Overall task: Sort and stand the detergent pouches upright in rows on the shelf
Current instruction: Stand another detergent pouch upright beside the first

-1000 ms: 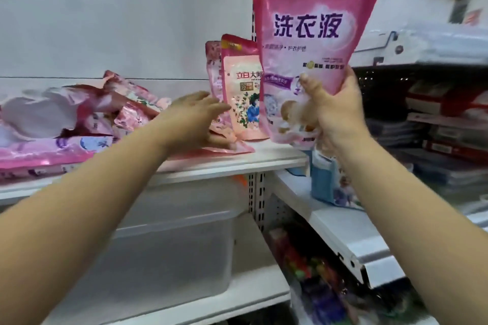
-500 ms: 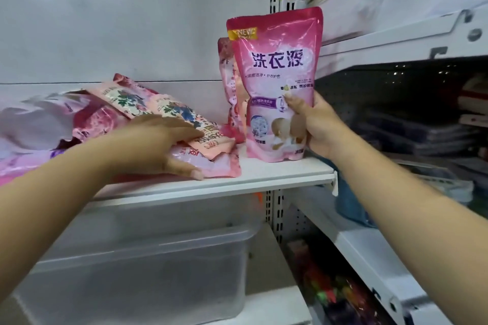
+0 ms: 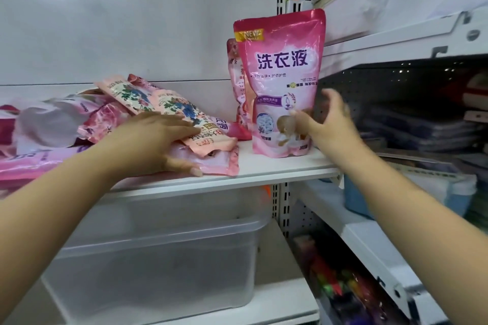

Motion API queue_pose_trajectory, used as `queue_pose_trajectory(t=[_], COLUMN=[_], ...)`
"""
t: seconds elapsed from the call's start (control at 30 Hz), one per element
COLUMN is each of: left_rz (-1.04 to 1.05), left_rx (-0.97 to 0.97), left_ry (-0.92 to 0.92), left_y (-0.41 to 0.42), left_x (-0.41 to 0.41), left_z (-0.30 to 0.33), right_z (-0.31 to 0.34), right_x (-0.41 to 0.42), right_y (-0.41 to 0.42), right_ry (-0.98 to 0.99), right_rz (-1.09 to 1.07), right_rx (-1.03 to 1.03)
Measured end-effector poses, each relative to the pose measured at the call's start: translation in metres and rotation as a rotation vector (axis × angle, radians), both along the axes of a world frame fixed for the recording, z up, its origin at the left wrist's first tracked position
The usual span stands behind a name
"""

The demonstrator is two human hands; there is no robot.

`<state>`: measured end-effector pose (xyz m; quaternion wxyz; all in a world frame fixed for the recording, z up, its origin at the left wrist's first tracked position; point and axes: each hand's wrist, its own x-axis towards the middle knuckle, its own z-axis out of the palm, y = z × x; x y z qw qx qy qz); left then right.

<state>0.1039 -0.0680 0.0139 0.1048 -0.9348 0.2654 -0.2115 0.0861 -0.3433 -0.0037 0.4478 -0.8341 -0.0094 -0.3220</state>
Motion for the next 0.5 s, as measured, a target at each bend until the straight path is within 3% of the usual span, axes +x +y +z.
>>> queue_pose_trajectory(t=[0.07, 0.13, 0.2, 0.27, 0.37, 0.5], left_rz=[-0.066, -0.108, -0.110, -0.084, 0.024, 0.227], left_rx=[-0.047, -0.096, -0.122, -0.197, -0.579, -0.957], left_ry=[-0.025, -0.030, -0.015, -0.010, -0.055, -0.077], left_y=[-0.001, 0.000, 0.001, -0.001, 0.002, 0.023], left_x=[-0.007, -0.016, -0.025, -0.034, -0.057, -0.079], left_z=[-0.004, -0.010, -0.017, -0.027, -0.038, -0.041], right_z=[-0.001, 0.000, -0.001, 0.001, 0.003, 0.005], right_x=[-0.021, -0.034, -0.031, -0.020, 0.000, 0.018], right_y=[0.013, 0.035, 0.061, 0.082, 0.100, 0.110], right_ry=[-0.208, -0.215, -0.080, 0.156, 0.388, 0.421], right_rz=[-0.043, 0.069, 0.235, 0.352, 0.374, 0.334], right_rx=[-0.067, -0.198, -0.352, -0.379, -0.422, -0.400])
